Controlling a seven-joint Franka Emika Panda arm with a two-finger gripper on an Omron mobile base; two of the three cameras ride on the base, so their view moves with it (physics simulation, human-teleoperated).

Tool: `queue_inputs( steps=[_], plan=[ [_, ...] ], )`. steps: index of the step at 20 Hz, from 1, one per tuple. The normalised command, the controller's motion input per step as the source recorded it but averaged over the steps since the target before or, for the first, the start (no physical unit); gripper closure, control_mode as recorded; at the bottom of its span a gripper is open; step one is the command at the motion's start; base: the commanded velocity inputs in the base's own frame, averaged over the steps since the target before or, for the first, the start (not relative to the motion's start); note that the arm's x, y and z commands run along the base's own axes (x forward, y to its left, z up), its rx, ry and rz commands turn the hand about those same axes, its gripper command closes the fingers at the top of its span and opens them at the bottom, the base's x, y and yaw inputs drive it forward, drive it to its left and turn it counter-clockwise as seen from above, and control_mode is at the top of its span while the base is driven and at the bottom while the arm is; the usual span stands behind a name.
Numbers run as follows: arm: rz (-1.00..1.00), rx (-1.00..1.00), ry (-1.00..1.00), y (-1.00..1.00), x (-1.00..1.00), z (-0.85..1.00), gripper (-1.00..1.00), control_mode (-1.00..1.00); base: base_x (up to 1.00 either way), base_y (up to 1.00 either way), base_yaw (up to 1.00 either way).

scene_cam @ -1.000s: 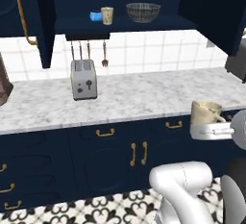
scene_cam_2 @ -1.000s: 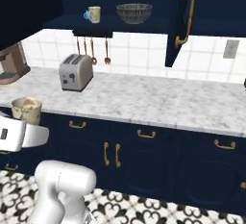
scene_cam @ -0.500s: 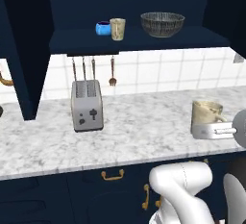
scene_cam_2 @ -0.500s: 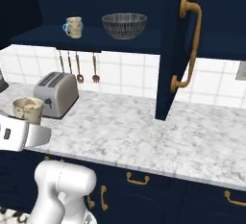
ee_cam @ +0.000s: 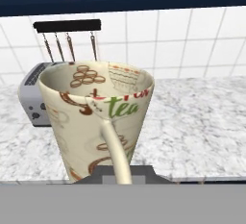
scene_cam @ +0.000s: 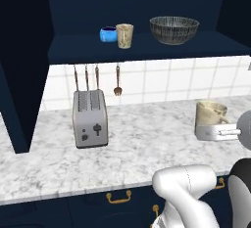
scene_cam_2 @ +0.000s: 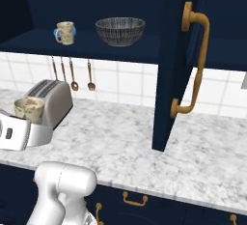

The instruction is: Gather all objects into one cabinet and sort the glasses and bowls to opposite sides.

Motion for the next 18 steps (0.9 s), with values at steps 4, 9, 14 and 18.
queue_inputs(
  steps=[4,9,14,18],
  plan=[
    [0.00,0.00,0.00,0.00,0.00,0.00,1.00,1.00,0.53,0.55,0.03],
    [0.00,0.00,0.00,0.00,0.00,0.00,1.00,1.00,0.26,0.45,0.02],
    [0.01,-0.06,-0.02,0.32,0.02,0.23,1.00,-1.00,0.01,0.16,0.01],
    [0.06,-0.10,-0.05,0.46,0.00,0.50,1.00,-1.00,0.00,0.00,0.00]
  ],
)
